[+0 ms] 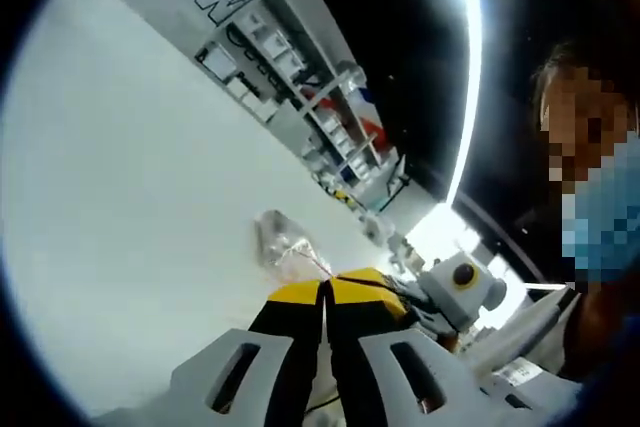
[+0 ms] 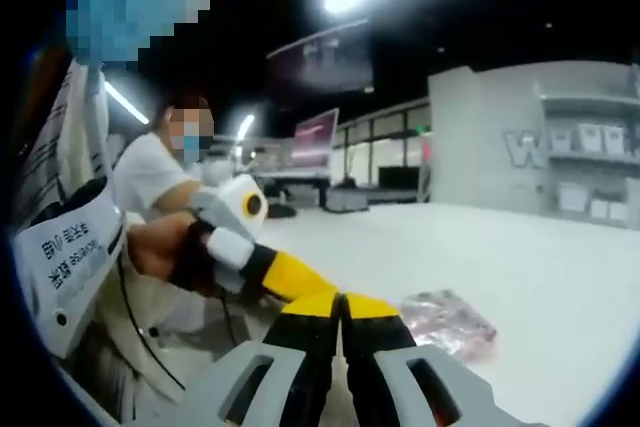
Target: Open the resealable bag by pulling the two sides of the seal apart until the entire bag opening is separated and visibly accessible.
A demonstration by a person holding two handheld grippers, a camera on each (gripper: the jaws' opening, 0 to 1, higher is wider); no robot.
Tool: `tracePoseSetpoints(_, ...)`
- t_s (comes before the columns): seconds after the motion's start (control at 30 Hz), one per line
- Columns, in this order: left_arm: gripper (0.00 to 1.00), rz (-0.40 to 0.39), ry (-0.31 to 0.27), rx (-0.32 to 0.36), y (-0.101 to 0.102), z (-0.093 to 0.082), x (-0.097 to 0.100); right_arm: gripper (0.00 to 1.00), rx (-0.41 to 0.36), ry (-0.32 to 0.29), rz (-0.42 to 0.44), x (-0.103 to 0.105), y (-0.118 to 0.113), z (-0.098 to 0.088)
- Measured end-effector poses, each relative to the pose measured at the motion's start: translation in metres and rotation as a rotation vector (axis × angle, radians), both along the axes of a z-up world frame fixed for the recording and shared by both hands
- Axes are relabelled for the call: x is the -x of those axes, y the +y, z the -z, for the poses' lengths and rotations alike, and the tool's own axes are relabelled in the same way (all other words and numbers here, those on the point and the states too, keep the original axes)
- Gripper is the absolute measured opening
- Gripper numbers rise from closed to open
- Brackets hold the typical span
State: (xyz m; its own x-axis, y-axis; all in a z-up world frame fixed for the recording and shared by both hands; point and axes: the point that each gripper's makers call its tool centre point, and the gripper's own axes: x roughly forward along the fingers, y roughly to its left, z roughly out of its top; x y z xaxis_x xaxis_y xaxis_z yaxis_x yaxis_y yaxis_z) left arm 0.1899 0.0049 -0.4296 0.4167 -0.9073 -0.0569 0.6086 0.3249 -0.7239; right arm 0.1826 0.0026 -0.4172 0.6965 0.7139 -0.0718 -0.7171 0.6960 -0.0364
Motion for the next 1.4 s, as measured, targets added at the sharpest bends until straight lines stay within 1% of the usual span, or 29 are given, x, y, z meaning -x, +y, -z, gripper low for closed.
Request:
tracePoseSetpoints(0.03, 0.0, -0.009, -0.003, 0.002, 0.001, 0.0, -0.001, 0.01, -0.001, -0.003, 0.0, 0.0, 0.0, -0.001)
tracePoseSetpoints(0.07, 0.0, -0.018, 0.0, 0.01, 0.002, -0.001, -0.003, 0.05, -0.004, -0.007, 0.001, 0.001, -0.001, -0.002)
tracePoseSetpoints(0.13, 0.0, -0.024, 0.007, 0.022, 0.002, -0.002, -0.004, 0.06, -0.001, -0.006, 0.005, 0.001, -0.002, -0.003)
tracePoseSetpoints(0.2, 0.0, -0.022, 0.006, 0.023, 0.002, -0.002, -0.004, 0.05, 0.021, -0.003, 0.016, 0.001, -0.005, 0.0)
tracePoseSetpoints(0.3, 0.0, -0.013, -0.009, 0.004, 0.001, 0.0, -0.002, 0.05, 0.066, 0.001, 0.03, -0.001, -0.006, 0.008)
tracePoseSetpoints(0.43, 0.0, -0.01, -0.016, -0.005, 0.001, 0.001, -0.001, 0.0, 0.077, 0.006, 0.026, 0.0, -0.006, 0.01)
tracePoseSetpoints(0.5, 0.0, -0.01, -0.019, -0.009, 0.001, 0.001, -0.001, 0.0, 0.069, -0.006, 0.031, 0.0, -0.006, 0.007)
tracePoseSetpoints(0.57, 0.0, -0.009, -0.019, -0.012, 0.002, 0.002, -0.001, 0.0, 0.054, -0.005, 0.031, 0.0, -0.007, 0.005)
tracePoseSetpoints(0.77, 0.0, -0.008, -0.023, -0.02, 0.002, 0.003, 0.0, 0.0, 0.055, -0.002, 0.026, 0.001, -0.007, 0.006)
tracePoseSetpoints(0.87, 0.0, -0.005, -0.028, -0.031, 0.001, 0.004, 0.001, 0.0, 0.058, 0.006, 0.043, -0.001, -0.011, 0.008)
tracePoseSetpoints(1.0, 0.0, -0.007, -0.032, -0.035, 0.001, 0.004, 0.001, 0.0, 0.045, 0.016, 0.046, -0.001, -0.012, 0.008)
tracePoseSetpoints(1.13, 0.0, -0.006, -0.029, -0.037, 0.0, 0.005, 0.001, 0.0, 0.046, -0.011, 0.063, -0.003, -0.014, 0.005)
tracePoseSetpoints(1.3, 0.0, 0.001, -0.035, -0.044, 0.0, 0.006, 0.001, 0.0, 0.039, -0.014, 0.085, -0.006, -0.018, 0.004)
tracePoseSetpoints(1.4, 0.0, 0.002, -0.036, -0.043, 0.0, 0.005, 0.001, 0.0, 0.041, -0.027, 0.098, -0.008, -0.02, 0.002)
